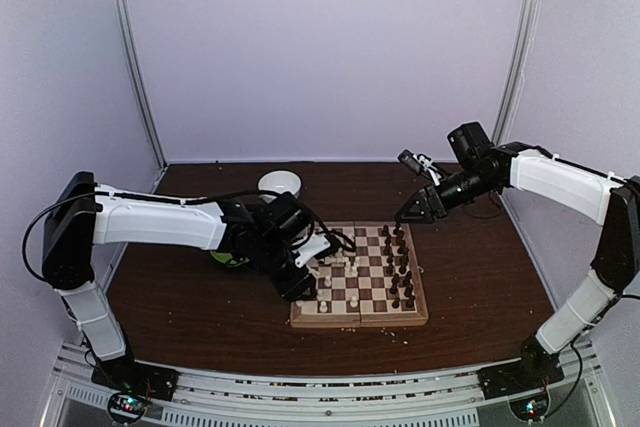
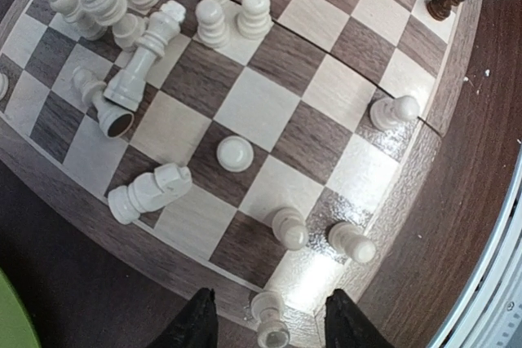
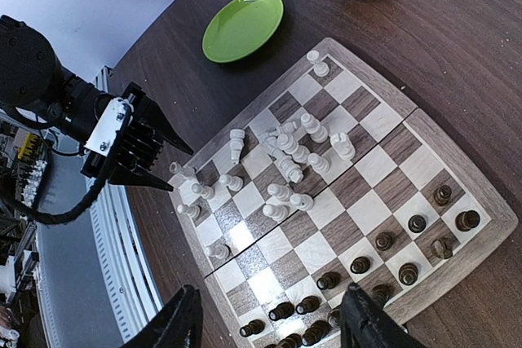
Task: Set up the chess pieces on the board
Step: Move the rook to h1, then adjust the pawn at g2.
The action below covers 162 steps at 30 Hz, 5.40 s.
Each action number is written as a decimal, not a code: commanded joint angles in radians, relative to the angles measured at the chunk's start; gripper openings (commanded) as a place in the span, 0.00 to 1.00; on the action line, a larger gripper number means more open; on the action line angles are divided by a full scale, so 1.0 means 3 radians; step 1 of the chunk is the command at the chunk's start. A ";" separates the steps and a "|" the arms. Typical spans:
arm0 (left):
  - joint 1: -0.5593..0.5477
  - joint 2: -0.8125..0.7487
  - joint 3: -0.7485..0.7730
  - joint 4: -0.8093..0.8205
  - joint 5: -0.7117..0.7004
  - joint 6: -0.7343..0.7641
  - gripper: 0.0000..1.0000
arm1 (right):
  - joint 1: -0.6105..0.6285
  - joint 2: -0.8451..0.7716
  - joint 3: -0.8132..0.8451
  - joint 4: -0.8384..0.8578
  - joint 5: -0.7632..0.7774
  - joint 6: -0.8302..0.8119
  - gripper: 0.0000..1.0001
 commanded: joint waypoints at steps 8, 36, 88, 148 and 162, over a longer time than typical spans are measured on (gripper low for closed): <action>-0.0064 0.0072 0.0013 -0.0102 -0.0124 0.0121 0.35 | -0.0030 0.0083 0.0054 -0.0020 0.0019 -0.0073 0.57; -0.0219 0.0132 0.0144 -0.0170 -0.0017 0.0163 0.09 | -0.0032 0.0101 0.0064 -0.0041 -0.0008 -0.0091 0.54; 0.0199 0.0510 0.0615 -0.0231 0.0736 0.0577 0.00 | -0.0064 0.0192 0.0111 -0.0126 -0.0008 -0.0163 0.53; -0.0016 0.0603 0.0796 -0.0299 0.0281 0.0481 0.26 | -0.0071 0.0264 0.0136 -0.0181 -0.0054 -0.0194 0.52; -0.0016 0.0689 0.0771 -0.0411 0.0197 0.0525 0.17 | -0.0073 0.0292 0.0148 -0.0199 -0.0065 -0.0198 0.51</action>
